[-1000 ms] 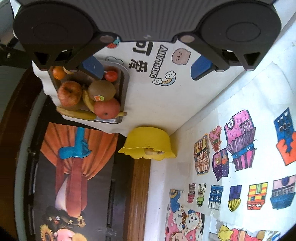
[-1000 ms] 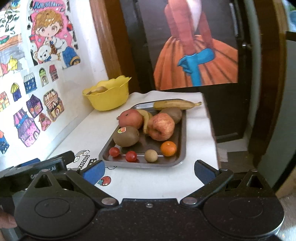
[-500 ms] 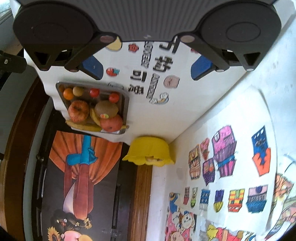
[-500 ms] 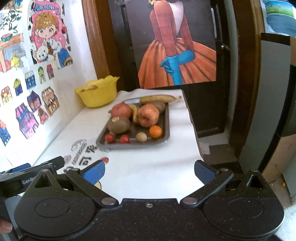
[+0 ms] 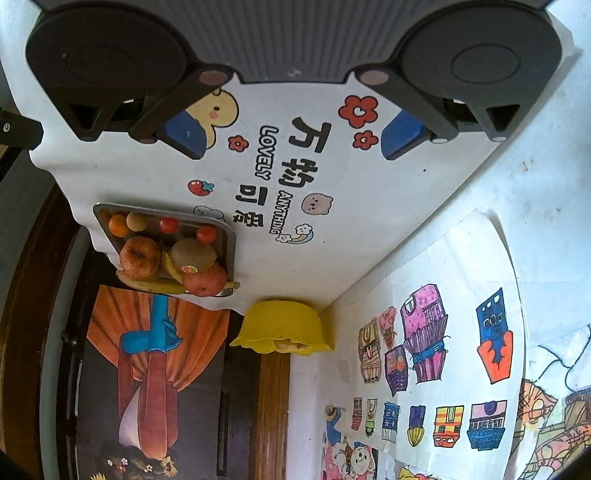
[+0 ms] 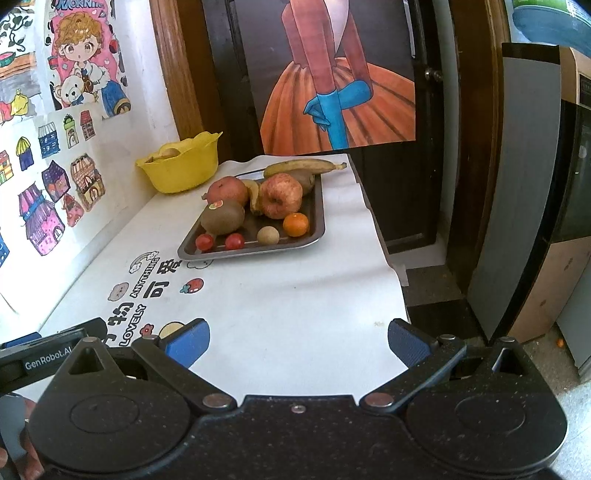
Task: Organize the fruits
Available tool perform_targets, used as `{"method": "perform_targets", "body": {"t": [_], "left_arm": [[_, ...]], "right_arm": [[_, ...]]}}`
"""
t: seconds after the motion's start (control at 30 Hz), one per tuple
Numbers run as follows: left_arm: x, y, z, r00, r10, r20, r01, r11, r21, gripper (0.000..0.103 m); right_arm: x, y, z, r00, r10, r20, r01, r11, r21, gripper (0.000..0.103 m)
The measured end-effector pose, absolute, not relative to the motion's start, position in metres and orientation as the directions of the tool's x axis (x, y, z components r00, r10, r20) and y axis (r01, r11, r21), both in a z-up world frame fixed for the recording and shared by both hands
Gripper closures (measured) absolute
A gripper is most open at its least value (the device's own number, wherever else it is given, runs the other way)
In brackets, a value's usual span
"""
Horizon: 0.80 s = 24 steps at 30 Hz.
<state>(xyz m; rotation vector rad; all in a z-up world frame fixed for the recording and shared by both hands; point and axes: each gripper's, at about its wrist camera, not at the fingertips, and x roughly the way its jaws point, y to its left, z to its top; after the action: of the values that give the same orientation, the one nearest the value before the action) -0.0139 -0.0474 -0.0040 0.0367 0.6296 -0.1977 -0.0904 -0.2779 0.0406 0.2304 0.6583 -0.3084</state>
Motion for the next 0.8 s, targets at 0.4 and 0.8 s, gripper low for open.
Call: {"method": "perform_targets", "body": {"t": [0.4, 0.8], "left_arm": [[-0.020, -0.040, -0.008, 0.785, -0.176, -0.594, 0.197, 0.980, -0.030, 0.001], [-0.023, -0.036, -0.015, 0.785, -0.169, -0.596, 0.200, 0.980, -0.014, 0.001]], "right_arm": [[-0.097, -0.268, 0.033, 0.745, -0.218, -0.630, 0.361, 0.926, 0.107, 0.001], [-0.102, -0.265, 0.025, 0.741, -0.227, -0.632, 0.365, 0.926, 0.097, 0.001]]}}
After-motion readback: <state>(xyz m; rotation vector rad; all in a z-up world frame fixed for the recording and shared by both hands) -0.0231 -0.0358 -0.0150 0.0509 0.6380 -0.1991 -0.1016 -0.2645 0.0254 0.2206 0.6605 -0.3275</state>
